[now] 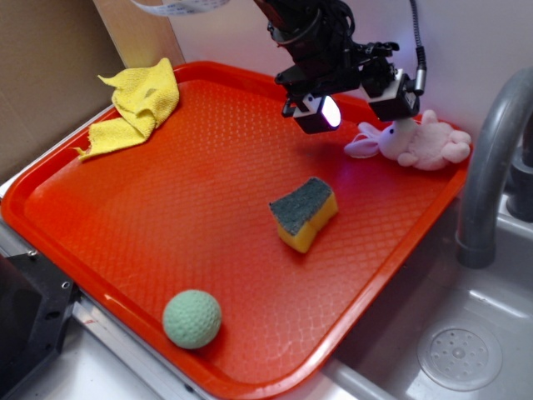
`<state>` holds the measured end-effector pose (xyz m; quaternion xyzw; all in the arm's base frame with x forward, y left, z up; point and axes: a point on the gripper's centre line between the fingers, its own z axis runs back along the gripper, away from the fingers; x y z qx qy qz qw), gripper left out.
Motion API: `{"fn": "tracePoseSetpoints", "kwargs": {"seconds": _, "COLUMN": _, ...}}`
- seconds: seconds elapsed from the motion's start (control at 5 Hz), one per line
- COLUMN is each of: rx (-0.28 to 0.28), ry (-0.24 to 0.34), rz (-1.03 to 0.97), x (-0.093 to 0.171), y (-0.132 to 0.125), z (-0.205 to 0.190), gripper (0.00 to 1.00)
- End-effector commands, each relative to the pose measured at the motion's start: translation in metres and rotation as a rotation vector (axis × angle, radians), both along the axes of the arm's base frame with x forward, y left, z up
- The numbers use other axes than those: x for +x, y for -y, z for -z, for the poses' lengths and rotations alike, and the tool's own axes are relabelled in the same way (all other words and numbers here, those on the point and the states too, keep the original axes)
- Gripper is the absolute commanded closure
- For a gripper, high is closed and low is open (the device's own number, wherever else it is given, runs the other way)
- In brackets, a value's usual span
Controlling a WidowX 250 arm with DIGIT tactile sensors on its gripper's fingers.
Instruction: Grab the pink bunny.
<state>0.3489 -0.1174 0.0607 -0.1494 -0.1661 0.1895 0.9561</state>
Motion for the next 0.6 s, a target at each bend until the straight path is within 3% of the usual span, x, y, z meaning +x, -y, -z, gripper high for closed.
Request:
{"fn": "tracePoseSetpoints", "kwargs": {"seconds": 0.0, "rx": -0.021, "ry": 0.049, "rz": 0.055, "x": 0.019, "y": 0.016, "z": -0.013, "gripper": 0.00}}
{"fn": "tracePoseSetpoints", "kwargs": {"seconds": 0.4, "rx": -0.060, "ry": 0.026, "rz": 0.136, "x": 0.027, "y": 0.043, "z": -0.006, "gripper": 0.00}}
